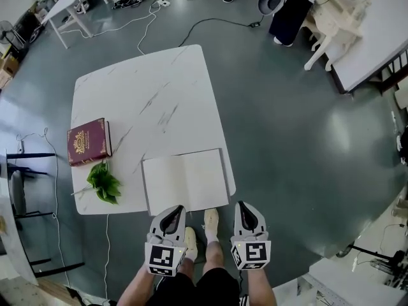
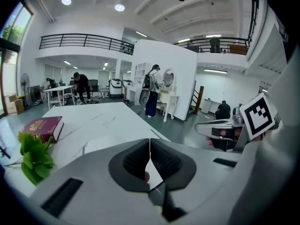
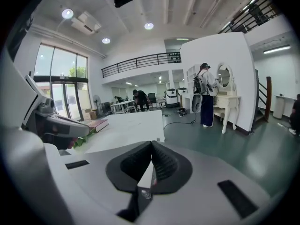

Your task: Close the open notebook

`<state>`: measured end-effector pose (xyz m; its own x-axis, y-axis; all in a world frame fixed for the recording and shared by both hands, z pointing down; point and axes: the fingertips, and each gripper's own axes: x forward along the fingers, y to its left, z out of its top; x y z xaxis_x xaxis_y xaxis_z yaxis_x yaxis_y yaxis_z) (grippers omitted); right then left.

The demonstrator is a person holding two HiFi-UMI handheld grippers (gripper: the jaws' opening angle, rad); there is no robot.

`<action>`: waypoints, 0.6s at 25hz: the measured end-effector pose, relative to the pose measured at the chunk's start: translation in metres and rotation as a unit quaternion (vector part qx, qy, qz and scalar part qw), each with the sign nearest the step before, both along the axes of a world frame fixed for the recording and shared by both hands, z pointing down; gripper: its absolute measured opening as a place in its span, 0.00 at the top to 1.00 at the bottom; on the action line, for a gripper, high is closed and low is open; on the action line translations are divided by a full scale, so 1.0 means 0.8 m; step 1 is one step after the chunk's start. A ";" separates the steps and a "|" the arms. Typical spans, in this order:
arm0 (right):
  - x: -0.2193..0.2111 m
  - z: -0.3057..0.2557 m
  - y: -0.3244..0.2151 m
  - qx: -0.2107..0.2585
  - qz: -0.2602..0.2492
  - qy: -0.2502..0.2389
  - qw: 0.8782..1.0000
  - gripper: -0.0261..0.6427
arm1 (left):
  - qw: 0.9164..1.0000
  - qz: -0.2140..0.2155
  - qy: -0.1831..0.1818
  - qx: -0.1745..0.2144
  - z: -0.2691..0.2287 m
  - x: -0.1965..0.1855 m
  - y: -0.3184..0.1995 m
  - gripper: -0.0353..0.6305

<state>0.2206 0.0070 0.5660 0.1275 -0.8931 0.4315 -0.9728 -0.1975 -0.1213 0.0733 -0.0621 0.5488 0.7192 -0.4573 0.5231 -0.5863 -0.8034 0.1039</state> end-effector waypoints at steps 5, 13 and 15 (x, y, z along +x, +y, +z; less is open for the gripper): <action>0.000 0.051 0.007 -0.029 0.001 -0.016 0.999 0.93 | 1.000 0.002 -0.013 -0.017 0.038 0.001 0.000 0.91; -0.010 0.090 0.004 -0.050 -0.007 -0.058 0.997 0.93 | 0.999 -0.004 -0.026 -0.030 0.066 -0.006 0.000 0.91; -0.015 0.096 0.002 -0.053 -0.016 -0.075 0.996 0.76 | 0.999 -0.006 -0.029 -0.032 0.068 -0.007 0.002 0.91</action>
<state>0.2085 0.0089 0.6426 0.0280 -0.8436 0.5362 -0.9514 -0.1870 -0.2447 0.0680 -0.0608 0.6031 0.6818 -0.4299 0.5919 -0.6029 -0.7885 0.1217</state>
